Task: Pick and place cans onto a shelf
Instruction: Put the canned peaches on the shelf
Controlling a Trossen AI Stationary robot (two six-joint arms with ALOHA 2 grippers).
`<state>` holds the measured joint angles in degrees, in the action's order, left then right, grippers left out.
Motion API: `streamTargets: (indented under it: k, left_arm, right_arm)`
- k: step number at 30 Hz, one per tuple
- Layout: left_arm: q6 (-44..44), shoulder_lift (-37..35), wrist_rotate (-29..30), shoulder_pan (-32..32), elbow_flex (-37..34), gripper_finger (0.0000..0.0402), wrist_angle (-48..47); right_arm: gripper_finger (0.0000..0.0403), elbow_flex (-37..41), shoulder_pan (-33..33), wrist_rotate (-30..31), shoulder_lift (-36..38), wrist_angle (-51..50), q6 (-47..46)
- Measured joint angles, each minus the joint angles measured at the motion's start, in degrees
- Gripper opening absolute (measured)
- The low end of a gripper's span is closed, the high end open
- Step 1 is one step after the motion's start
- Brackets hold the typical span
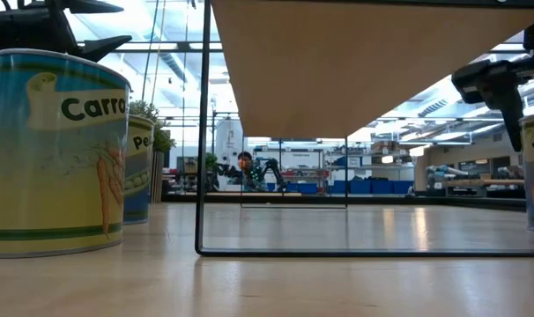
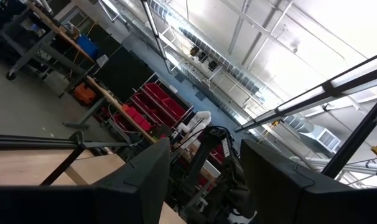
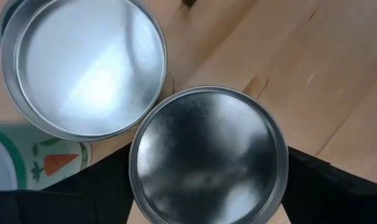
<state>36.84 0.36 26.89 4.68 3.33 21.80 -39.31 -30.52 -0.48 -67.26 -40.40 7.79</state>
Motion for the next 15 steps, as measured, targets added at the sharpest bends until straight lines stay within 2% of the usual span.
streamTargets:
  k: [3, 7, 10, 15]
  left_arm:
    - [0.0, 0.0, 0.0, 0.0, 0.0, 0.0204, 0.2]
    - [-0.4, 0.0, 0.2, 0.0, 0.0, 0.0204, 0.5]
    - [-0.6, 0.0, 1.7, 0.0, 0.0, 0.0204, 0.3]
    - [-1.9, 0.0, 3.4, 0.0, 0.0, 0.0204, 0.2]
  right_arm:
    - [0.0321, 0.0, 0.9, 2.3, 0.1, -0.3, -3.3]
    - [0.0322, -1.1, 5.3, 7.7, 1.1, -3.8, -4.6]
    - [0.0326, -3.7, 10.7, 10.0, 2.0, -8.9, -4.2]
    - [0.0323, -8.6, 21.7, 8.8, 2.9, -13.8, -0.1]
